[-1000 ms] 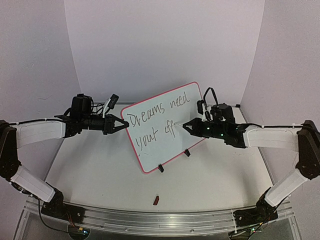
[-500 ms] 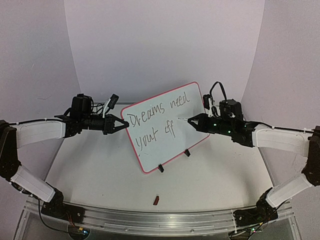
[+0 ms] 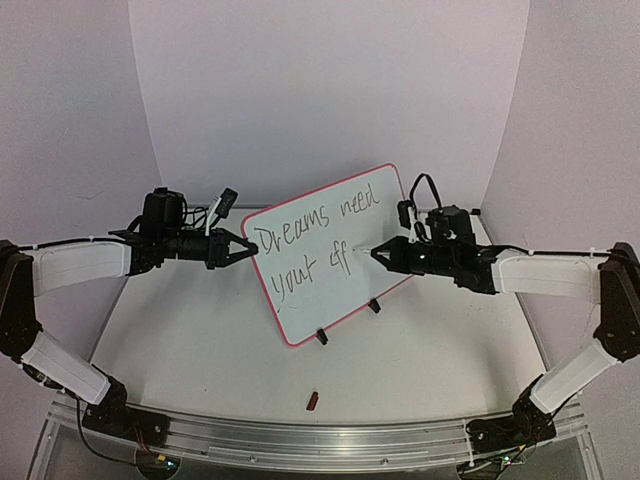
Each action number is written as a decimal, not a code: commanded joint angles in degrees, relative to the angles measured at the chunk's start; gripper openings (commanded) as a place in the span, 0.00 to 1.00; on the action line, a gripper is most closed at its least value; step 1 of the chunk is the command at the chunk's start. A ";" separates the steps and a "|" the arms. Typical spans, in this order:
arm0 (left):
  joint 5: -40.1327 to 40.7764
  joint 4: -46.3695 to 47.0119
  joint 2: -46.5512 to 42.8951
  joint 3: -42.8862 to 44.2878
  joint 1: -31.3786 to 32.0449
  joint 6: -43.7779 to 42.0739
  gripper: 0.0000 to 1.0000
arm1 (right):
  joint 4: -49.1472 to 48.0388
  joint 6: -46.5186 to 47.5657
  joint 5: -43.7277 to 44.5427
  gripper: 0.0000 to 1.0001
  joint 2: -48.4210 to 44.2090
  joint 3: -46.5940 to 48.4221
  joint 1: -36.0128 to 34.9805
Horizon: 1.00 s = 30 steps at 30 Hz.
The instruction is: Write a sentence on the whiteboard
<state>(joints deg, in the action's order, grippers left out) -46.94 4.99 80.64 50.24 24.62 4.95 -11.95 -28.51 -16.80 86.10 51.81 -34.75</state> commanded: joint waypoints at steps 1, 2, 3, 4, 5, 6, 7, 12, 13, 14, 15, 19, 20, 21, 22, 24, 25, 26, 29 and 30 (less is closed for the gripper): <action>2.37 -3.80 0.76 -0.11 1.22 -7.06 0.00 | -2.80 0.30 -0.17 0.00 1.09 1.61 0.77; 2.38 -3.84 0.80 -0.09 1.22 -7.07 0.00 | -2.95 0.30 -0.19 0.00 1.26 1.70 0.86; 2.38 -3.81 0.82 -0.06 1.22 -7.08 0.00 | -3.11 0.26 -0.15 0.00 1.45 1.79 0.93; 2.36 -3.79 0.85 -0.06 1.22 -7.08 0.00 | -3.30 0.24 -0.16 0.00 1.64 1.90 1.02; 2.33 -3.78 0.88 -0.08 1.22 -7.07 0.00 | -3.51 0.22 -0.20 0.00 1.85 2.04 1.13; 2.30 -3.78 0.92 -0.07 1.22 -7.10 0.00 | -3.70 0.15 -0.21 0.00 2.10 2.22 1.19; 2.29 -3.77 0.94 -0.07 1.22 -7.10 0.00 | -3.88 0.13 -0.35 0.00 2.30 2.39 1.21; 2.29 -3.77 1.01 0.00 1.22 -7.11 0.00 | -4.87 -0.09 -1.08 0.00 3.56 2.97 1.34; 2.29 -3.77 1.01 -0.04 1.22 -7.07 0.00 | -5.03 -0.17 -1.29 0.00 3.75 3.02 1.30; 2.29 -3.80 1.01 0.00 1.22 -7.07 0.00 | -5.17 -0.23 -1.57 0.00 3.87 3.03 1.33; 2.29 -3.80 1.04 0.03 1.22 -7.08 0.00 | -5.26 -0.28 -1.85 0.00 3.97 3.01 1.34; 2.29 -3.80 1.16 -0.01 1.22 -7.12 0.00 | -5.37 -0.57 -2.76 0.00 4.08 2.38 1.35; 2.29 -3.81 1.18 0.03 1.22 -7.12 0.00 | -5.37 -0.70 -2.88 0.00 4.04 2.08 1.35; 2.29 -3.81 1.20 0.10 1.22 -7.13 0.00 | -5.36 -0.80 -2.96 0.00 3.98 1.74 1.35; 2.29 -3.84 1.26 0.10 1.22 -7.11 0.00 | -5.30 -0.91 -2.99 0.00 3.88 1.34 1.35; 2.25 -3.85 1.29 0.10 1.22 -7.12 0.00 | -5.28 -1.16 -2.89 0.00 3.81 0.51 1.32; 2.20 -3.85 1.30 0.08 1.22 -7.08 0.00 | -5.28 -1.29 -2.79 0.00 3.81 0.09 1.32; 2.23 -3.85 1.28 0.11 1.22 -7.09 0.00 | -5.28 -1.41 -2.63 0.00 3.78 -0.24 1.33; 2.17 -3.85 1.27 0.13 1.22 -7.08 0.00 | -5.13 -1.62 -1.96 0.00 3.72 -0.88 1.35; 2.20 -3.85 1.27 0.17 1.22 -7.11 0.00 | -5.04 -1.59 -1.90 0.00 3.72 -0.91 1.33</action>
<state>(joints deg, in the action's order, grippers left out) -46.94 4.99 80.64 50.26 24.67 4.93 -15.68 -29.46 -19.05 89.67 51.78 -33.67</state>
